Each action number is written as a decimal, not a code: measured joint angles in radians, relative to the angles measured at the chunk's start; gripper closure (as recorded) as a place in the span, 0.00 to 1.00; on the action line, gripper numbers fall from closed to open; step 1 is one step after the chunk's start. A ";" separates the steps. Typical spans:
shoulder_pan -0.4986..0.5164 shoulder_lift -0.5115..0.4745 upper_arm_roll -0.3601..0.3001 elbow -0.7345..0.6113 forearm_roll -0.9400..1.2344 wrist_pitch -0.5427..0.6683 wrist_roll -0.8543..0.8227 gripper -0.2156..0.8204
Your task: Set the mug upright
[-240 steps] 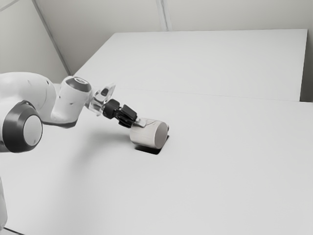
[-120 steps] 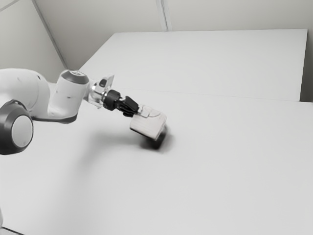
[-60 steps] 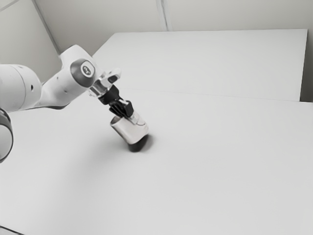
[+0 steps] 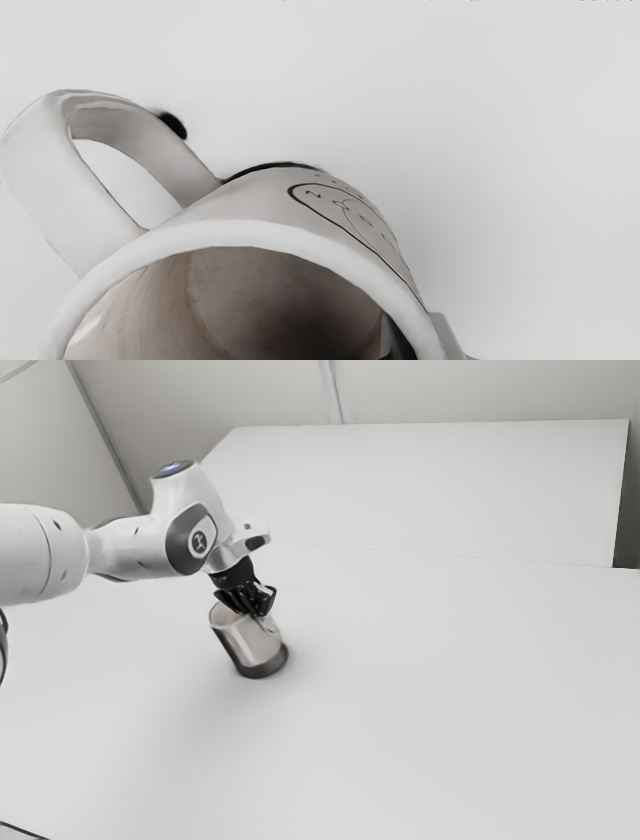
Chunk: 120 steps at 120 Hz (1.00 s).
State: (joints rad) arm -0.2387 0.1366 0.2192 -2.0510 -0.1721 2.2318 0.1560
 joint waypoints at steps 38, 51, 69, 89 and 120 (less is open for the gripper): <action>-0.035 -0.035 0.002 -0.074 0.145 0.031 -0.215 0.96; -0.040 -0.033 0.002 -0.085 0.159 0.034 -0.274 0.96; -0.045 -0.023 0.002 -0.087 0.165 0.036 -0.338 0.92; -0.046 -0.021 0.002 -0.080 0.158 0.031 -0.382 0.57; -0.046 -0.056 0.002 -0.074 0.156 0.008 -0.424 0.32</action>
State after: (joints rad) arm -0.2844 0.0807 0.2209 -2.1251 -0.0166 2.2398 -0.2683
